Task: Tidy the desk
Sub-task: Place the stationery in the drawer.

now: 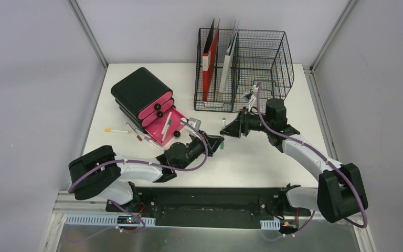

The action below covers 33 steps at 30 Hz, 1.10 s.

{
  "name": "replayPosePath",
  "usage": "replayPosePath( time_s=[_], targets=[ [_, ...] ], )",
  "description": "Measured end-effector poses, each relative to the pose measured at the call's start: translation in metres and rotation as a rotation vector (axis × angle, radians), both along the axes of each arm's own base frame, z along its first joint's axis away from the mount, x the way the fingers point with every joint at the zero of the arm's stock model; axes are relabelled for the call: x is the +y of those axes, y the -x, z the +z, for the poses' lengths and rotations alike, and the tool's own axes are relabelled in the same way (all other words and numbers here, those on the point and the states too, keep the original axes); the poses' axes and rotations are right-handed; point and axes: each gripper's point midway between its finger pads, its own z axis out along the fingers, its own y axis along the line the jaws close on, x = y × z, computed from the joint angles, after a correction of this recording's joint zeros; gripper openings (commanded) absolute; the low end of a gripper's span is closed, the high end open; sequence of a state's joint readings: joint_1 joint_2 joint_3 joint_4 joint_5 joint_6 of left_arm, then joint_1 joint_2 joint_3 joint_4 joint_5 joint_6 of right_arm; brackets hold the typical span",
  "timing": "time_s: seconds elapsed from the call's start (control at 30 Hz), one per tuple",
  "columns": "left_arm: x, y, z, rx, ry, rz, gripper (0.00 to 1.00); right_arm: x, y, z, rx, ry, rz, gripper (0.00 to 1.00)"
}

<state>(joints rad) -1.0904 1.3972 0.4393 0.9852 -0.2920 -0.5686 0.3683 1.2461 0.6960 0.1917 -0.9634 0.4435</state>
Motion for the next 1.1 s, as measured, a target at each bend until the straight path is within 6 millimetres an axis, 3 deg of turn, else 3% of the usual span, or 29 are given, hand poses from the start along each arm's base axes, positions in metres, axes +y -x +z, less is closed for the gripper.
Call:
replayPosePath(
  time_s=[0.3,0.53,0.77,0.87,1.1],
  targets=[
    [-0.003,0.001,-0.006,0.022,-0.001,0.012,0.00,0.005,0.001,-0.007,0.002,0.013,0.015,0.13],
    [-0.002,-0.001,-0.013,0.052,-0.016,0.029,0.00,0.007,-0.001,-0.016,-0.025,0.047,0.026,0.00],
    [0.002,0.002,-0.014,0.079,-0.029,0.032,0.57,0.010,0.007,-0.019,-0.031,0.064,0.062,0.00],
    [0.006,0.004,-0.011,0.084,-0.030,0.031,0.66,0.011,0.013,-0.021,-0.025,0.070,0.087,0.00],
    [0.029,0.022,-0.015,0.039,-0.095,-0.023,0.74,0.010,0.019,-0.025,-0.059,0.099,0.152,0.00]
  ],
)
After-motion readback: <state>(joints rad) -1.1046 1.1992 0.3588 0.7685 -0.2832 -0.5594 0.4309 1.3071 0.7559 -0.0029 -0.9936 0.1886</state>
